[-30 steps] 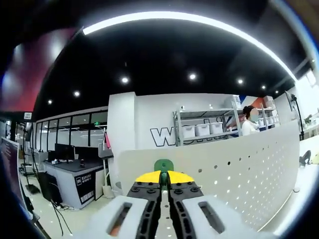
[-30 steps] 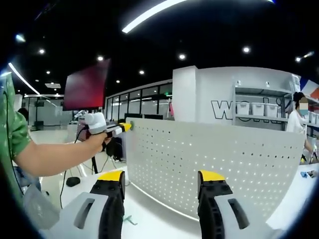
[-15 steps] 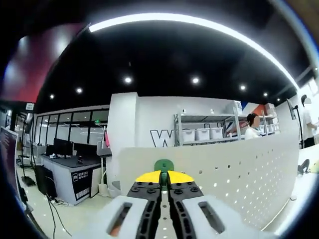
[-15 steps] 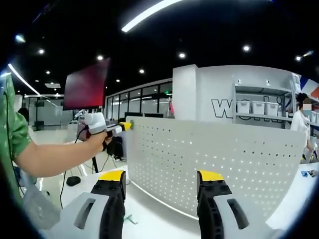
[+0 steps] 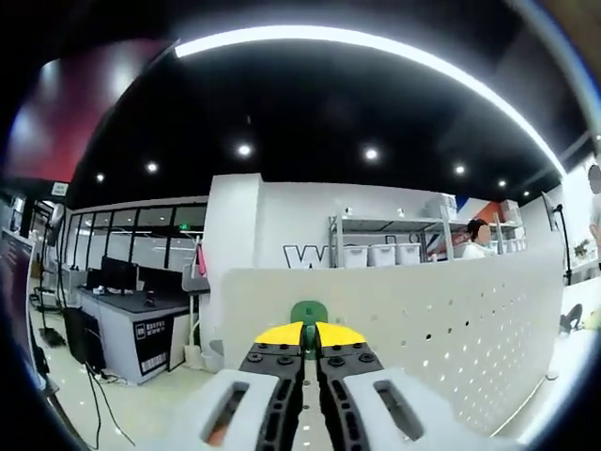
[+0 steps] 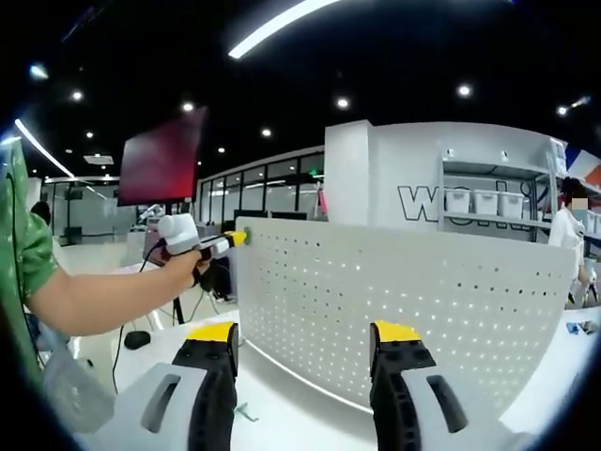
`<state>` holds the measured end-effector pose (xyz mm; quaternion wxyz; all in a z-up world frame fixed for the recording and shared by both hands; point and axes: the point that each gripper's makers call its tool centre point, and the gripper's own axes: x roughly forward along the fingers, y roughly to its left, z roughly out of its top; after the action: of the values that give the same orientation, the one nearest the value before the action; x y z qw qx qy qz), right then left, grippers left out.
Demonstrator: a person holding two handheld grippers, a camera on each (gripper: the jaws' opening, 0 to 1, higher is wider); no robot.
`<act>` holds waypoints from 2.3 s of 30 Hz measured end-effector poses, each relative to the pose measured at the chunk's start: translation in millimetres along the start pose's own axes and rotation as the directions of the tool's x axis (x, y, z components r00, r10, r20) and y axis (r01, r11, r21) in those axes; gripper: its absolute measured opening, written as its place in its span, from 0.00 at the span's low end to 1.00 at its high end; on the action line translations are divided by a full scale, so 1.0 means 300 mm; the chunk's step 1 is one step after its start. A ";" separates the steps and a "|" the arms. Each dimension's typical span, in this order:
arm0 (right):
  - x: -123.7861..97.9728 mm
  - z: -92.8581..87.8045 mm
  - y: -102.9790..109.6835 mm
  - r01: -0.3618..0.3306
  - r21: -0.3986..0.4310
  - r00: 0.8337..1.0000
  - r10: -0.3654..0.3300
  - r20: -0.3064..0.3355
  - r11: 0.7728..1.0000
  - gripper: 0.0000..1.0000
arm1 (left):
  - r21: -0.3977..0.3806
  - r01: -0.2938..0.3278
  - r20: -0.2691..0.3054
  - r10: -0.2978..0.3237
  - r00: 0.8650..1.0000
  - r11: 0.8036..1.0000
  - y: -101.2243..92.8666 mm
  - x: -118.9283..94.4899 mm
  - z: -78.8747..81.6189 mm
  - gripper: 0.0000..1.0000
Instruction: Insert the hook assembly into the mounting plate slot until the hook locks in place.
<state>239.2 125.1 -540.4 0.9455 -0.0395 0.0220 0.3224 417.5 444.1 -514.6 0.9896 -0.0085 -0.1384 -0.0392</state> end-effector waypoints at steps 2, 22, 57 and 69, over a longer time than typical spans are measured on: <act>0.002 0.000 0.002 -0.002 -0.003 1.000 0.002 0.000 1.000 0.57 | 0.005 0.002 0.000 -0.002 1.000 1.000 -0.003 -0.001 -0.001 0.03; 0.013 -0.003 0.009 -0.005 -0.013 1.000 0.004 -0.013 1.000 0.57 | 0.016 0.001 0.009 -0.001 1.000 1.000 0.011 -0.005 -0.005 0.03; 0.027 -0.015 -0.001 0.001 -0.016 1.000 -0.001 -0.028 1.000 0.56 | 0.060 0.005 -0.003 -0.004 1.000 0.998 0.017 0.020 -0.040 0.03; 0.036 -0.023 0.005 -0.004 -0.015 0.999 0.004 -0.034 1.000 0.56 | 0.109 0.020 -0.003 -0.020 1.000 0.994 0.020 0.017 -0.043 0.03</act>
<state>246.8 132.1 -548.0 0.9441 -0.0519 0.0356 0.3237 426.6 449.4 -525.7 0.9882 0.0470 -0.1396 -0.0413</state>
